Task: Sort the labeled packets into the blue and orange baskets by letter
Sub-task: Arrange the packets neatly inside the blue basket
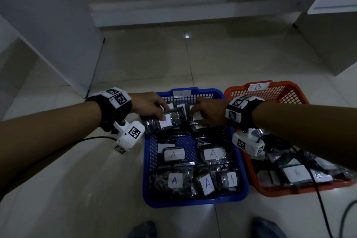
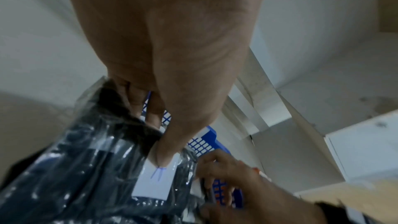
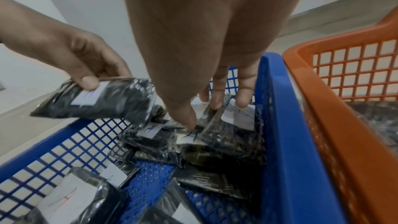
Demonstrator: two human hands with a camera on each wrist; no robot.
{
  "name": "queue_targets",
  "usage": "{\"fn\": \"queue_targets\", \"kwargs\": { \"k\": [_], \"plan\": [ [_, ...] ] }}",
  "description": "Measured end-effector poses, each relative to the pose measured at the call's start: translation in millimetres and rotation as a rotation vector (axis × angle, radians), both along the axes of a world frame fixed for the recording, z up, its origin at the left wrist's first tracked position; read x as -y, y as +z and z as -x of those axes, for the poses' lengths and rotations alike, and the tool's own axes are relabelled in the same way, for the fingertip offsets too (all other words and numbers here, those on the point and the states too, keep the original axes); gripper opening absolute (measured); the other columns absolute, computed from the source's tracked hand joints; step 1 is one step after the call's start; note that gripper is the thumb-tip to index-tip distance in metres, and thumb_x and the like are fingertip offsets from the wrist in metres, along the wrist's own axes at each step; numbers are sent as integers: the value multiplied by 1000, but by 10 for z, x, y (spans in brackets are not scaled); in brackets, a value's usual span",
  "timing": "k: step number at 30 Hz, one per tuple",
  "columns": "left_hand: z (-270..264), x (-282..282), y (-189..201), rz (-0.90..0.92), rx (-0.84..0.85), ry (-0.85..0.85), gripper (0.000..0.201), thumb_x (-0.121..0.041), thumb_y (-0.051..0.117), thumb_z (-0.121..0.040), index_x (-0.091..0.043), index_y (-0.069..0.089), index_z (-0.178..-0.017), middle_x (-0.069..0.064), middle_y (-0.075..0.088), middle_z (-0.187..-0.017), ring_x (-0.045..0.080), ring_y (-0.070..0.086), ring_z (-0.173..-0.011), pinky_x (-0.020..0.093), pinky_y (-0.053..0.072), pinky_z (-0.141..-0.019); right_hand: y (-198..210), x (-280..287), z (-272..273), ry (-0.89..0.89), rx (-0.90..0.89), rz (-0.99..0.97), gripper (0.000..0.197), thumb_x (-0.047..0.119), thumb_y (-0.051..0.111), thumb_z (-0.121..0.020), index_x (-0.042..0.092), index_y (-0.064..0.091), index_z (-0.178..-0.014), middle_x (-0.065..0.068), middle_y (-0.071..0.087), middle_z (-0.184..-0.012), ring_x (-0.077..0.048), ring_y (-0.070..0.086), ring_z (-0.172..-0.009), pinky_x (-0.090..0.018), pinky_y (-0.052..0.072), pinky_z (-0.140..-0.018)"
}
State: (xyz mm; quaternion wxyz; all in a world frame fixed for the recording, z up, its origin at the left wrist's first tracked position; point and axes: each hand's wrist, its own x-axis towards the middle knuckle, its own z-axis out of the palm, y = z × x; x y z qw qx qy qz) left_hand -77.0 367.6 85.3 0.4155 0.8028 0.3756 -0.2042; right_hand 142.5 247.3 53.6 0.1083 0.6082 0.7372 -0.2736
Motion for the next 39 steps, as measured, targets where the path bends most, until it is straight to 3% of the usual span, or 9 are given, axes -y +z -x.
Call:
{"fn": "queue_targets", "kwargs": {
  "k": [4,8,14,19,22,26,30,34,39],
  "plan": [
    [-16,19,18,-35,-32,-76,31,-25,72,-89,-24,66,-119,-7,66,-98,13,63,-92,22,48,-74,17,22,-20,-30,-38,-73,39,27,63,-94,21,55,-132,-4,46,-125,-19,55,-99,-34,50,-85],
    [21,-61,61,-78,-47,-114,30,-27,74,-88,-25,66,-116,-11,61,-91,13,60,-91,27,48,-82,37,-13,93,-127,-118,-254,10,26,66,-88,19,59,-90,3,61,-94,-18,62,-81,-32,51,-70],
    [145,-190,122,-77,-43,-61,32,-26,74,-87,-24,67,-117,-8,63,-98,13,61,-97,32,49,-91,-84,48,546,-123,-352,301,24,32,69,-92,9,74,-99,-3,76,-77,-11,64,-54,-21,52,-54],
    [186,-157,72,-28,-11,-61,36,-27,75,-87,-23,66,-121,-2,67,-111,16,63,-105,34,52,-96,-265,121,782,125,-85,332,33,42,78,-83,18,64,-101,10,57,-81,-13,57,-76,-26,44,-68],
    [149,-109,52,-17,5,-89,35,-27,74,-87,-23,65,-121,-6,68,-104,12,63,-100,28,50,-89,-352,164,707,35,-181,334,37,30,84,-77,21,55,-98,-2,64,-92,-19,61,-79,-32,51,-68],
    [80,-63,54,-25,2,-111,38,-27,74,-88,-22,63,-124,-5,68,-106,13,64,-100,27,51,-89,-268,212,583,-156,-393,360,20,16,81,-80,9,63,-84,0,66,-64,-10,61,-55,-19,49,-55],
    [61,-37,86,-37,-25,-142,36,-28,73,-88,-23,63,-122,-3,67,-110,15,63,-103,24,49,-86,58,-8,326,-156,-212,571,19,25,84,-78,16,67,-80,0,74,-74,-12,68,-72,-27,54,-67],
    [-60,150,62,-51,-112,-293,38,-25,69,-92,-18,59,-128,-5,60,-107,12,57,-93,23,45,-78,449,-194,-95,-230,-126,638,12,12,83,-77,12,71,-80,-11,74,-89,-22,69,-84,-39,55,-85],
    [-181,417,-167,-77,-154,-393,42,-28,64,-96,-17,52,-135,-2,55,-119,15,53,-102,25,43,-86,603,-133,-396,-344,-13,579,19,13,84,-76,18,71,-63,2,71,-67,-15,65,-74,-32,52,-79]
  ]
}}
